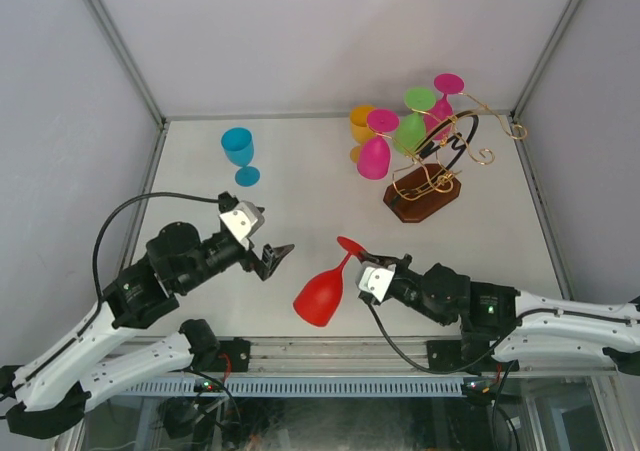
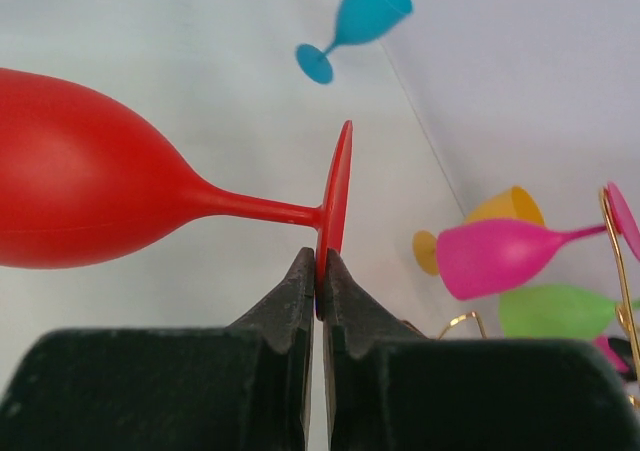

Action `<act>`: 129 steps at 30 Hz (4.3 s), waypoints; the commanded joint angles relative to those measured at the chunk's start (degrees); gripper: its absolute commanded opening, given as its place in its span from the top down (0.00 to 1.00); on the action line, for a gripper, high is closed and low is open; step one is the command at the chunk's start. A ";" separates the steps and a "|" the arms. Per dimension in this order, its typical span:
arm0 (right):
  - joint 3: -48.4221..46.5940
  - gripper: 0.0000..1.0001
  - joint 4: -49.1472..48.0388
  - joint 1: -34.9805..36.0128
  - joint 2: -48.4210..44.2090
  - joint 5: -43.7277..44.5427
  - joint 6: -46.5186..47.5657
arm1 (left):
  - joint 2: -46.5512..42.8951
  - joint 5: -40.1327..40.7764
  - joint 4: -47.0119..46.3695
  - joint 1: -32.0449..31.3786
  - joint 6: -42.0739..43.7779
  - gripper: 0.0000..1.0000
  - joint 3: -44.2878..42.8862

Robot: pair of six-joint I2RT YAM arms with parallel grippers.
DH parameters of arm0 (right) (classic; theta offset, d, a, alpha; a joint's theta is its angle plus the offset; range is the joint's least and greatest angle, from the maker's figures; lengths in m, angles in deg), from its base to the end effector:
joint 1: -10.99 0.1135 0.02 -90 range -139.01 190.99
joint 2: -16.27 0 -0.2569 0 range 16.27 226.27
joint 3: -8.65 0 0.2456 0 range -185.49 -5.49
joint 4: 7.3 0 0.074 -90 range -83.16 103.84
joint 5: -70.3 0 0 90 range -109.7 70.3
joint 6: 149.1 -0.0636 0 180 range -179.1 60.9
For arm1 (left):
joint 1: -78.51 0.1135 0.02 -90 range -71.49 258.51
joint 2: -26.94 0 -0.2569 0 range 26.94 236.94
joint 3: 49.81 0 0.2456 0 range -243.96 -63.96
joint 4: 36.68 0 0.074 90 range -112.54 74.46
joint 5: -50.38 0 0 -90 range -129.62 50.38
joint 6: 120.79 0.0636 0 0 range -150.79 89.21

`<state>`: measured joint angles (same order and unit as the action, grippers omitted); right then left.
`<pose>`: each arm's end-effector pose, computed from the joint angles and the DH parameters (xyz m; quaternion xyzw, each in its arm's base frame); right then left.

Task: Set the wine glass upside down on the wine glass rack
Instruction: Turn the wine glass upside down at the wine rack.

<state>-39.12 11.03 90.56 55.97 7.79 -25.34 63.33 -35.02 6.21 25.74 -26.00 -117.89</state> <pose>0.0640 0.1853 0.2888 -0.5392 0.5369 0.0744 0.6446 0.0990 -0.1219 0.3682 0.3494 0.6890 -0.2295 0.5920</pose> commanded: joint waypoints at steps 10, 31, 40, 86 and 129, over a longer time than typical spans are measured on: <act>-11.22 1.00 13.37 0.59 0.30 -18.25 -2.02 | 5.74 -11.28 -7.43 -3.56 18.11 0.13 1.99; -13.23 1.00 18.24 0.59 -0.68 -21.38 -1.52 | 1.69 -5.32 -11.17 -14.28 26.39 0.22 6.00; -14.23 1.00 19.19 0.59 -1.52 -22.96 0.59 | 2.58 -2.41 -11.00 -16.36 30.67 0.22 6.56; -20.24 1.00 16.72 -2.47 9.51 -25.56 10.32 | 8.27 -0.36 -8.49 -23.43 34.40 0.92 4.58; -12.02 0.24 8.24 -5.65 -2.26 -5.54 -52.41 | 7.40 18.23 -11.09 -21.07 29.57 1.00 4.91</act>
<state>-52.65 23.14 86.43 53.61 2.41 -64.05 71.83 -19.24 -0.96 4.08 5.67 -112.29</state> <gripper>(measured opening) 0.770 0.017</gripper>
